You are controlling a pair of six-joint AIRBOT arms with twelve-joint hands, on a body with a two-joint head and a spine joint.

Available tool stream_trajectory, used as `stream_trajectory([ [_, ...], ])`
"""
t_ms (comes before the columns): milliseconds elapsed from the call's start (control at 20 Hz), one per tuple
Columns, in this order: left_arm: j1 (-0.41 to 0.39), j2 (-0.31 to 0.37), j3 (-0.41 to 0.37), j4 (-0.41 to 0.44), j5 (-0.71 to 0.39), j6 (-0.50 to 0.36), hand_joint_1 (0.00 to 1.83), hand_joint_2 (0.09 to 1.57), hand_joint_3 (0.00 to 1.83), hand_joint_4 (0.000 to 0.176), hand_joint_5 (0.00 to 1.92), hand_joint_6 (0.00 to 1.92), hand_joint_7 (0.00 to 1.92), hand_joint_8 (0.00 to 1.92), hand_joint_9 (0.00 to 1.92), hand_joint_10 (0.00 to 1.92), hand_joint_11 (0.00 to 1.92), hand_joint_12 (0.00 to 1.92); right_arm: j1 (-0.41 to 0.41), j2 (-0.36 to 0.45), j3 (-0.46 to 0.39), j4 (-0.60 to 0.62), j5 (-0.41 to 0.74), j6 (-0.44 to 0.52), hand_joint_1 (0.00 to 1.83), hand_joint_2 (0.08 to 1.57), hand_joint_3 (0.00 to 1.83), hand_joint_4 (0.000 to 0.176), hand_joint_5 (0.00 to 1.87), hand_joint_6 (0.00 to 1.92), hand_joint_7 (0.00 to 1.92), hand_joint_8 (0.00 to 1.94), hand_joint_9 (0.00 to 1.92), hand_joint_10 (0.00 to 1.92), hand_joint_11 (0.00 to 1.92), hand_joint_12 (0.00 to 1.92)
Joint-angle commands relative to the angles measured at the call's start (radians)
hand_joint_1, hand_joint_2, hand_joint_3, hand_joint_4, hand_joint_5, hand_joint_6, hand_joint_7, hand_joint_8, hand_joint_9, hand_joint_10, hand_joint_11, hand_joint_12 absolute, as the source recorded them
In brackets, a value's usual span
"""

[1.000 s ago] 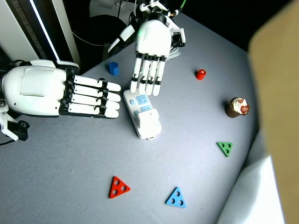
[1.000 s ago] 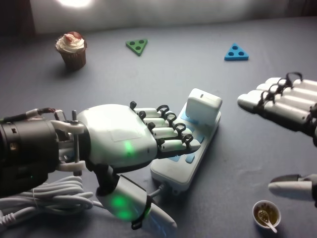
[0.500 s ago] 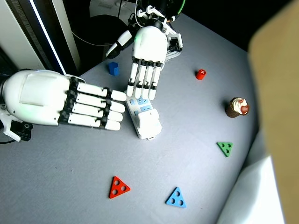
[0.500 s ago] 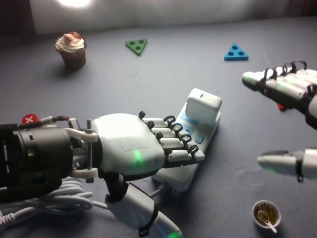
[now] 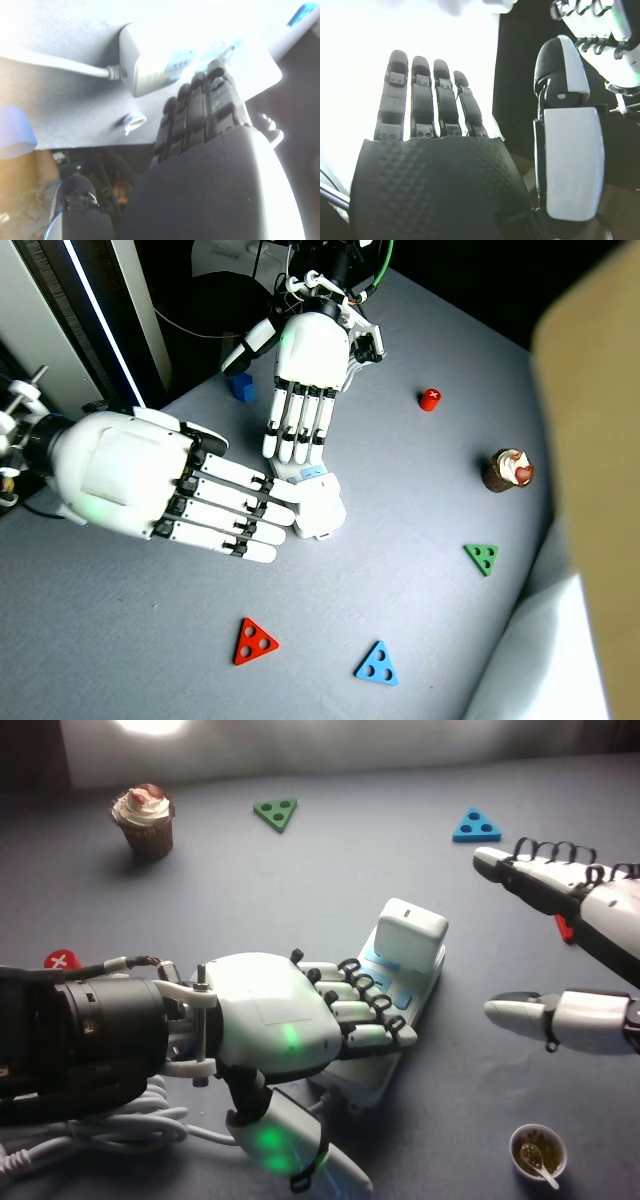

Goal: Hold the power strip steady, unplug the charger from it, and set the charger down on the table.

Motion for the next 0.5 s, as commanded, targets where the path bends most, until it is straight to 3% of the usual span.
stream_trajectory([
  [0, -0.003, -0.013, 0.005, -0.002, -0.083, -0.004, 0.0, 0.93, 0.0, 0.0, 0.02, 0.0, 0.05, 0.0, 0.03, 0.0, 0.02, 0.07, 0.019, 0.003, 0.005, -0.001, 0.108, 0.0, 0.86, 1.09, 0.01, 0.0, 0.11, 0.01, 0.18, 0.0, 0.18, 0.0, 0.19, 0.07],
  [450, 0.002, -0.057, 0.033, 0.006, -0.077, -0.004, 0.0, 0.94, 0.0, 0.0, 0.01, 0.0, 0.03, 0.0, 0.01, 0.0, 0.01, 0.05, 0.114, -0.09, 0.064, 0.203, 0.056, -0.056, 1.01, 1.07, 0.0, 0.0, 0.15, 0.01, 0.24, 0.01, 0.24, 0.01, 0.27, 0.12],
])
